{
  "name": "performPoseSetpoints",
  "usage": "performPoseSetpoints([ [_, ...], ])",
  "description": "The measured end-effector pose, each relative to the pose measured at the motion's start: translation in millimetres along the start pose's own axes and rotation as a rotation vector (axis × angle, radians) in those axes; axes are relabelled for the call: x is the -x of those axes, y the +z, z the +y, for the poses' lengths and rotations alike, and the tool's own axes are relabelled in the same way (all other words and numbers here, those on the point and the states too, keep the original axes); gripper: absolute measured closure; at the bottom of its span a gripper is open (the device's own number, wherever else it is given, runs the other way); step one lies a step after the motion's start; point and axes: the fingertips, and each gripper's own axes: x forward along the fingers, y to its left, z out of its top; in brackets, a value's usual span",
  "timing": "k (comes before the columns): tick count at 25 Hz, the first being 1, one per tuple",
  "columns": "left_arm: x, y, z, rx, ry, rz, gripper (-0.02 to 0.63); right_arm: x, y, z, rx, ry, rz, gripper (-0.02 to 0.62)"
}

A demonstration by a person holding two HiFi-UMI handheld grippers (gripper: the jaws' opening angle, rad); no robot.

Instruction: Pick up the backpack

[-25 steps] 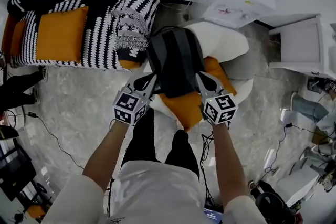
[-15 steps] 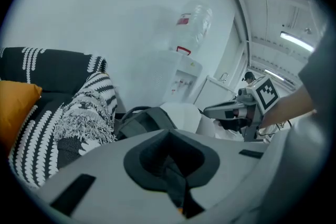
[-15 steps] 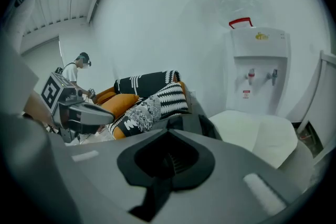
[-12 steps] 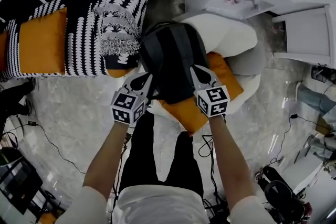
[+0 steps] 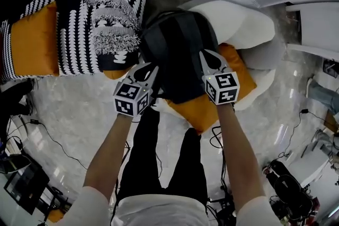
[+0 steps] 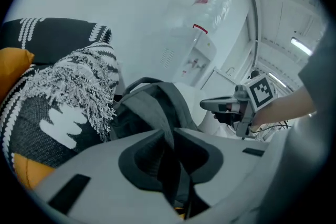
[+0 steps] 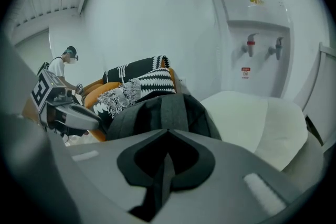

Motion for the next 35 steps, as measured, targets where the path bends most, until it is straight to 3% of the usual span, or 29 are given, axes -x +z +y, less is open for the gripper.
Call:
performPoseSetpoints([
  [5,-15,-7,3,0.018,-0.015,0.019,0.475,-16,-5,-10,-0.01,-0.015,-0.007,0.592],
  [8,-23,-15,1,0.029,-0.028,0.038,0.463,-20,-13,-15,-0.019,-0.022,-0.005,0.59],
  [10,-28,-18,2,0.036,-0.035,0.048,0.448,-24,-16,-18,-0.018,-0.023,-0.001,0.514],
  [12,-32,-17,3,0.04,-0.043,0.046,0.447,-28,-17,-21,-0.015,-0.023,0.003,0.498],
  [17,-39,-12,2,0.048,-0.056,0.04,0.446,-46,-21,-20,0.01,0.046,0.049,0.356],
  [20,-42,-6,1,0.06,-0.068,0.031,0.446,-58,-17,-19,0.013,0.083,0.062,0.319],
  [26,-47,-7,3,0.06,-0.096,0.054,0.483,-77,-10,-8,-0.03,0.166,0.061,0.321],
  [28,-48,-7,3,0.057,-0.1,0.059,0.498,-80,-13,-2,-0.044,0.189,0.071,0.367],
  [35,-42,-1,-1,0.09,-0.114,0.032,0.566,-66,-8,9,-0.098,0.25,0.051,0.391],
])
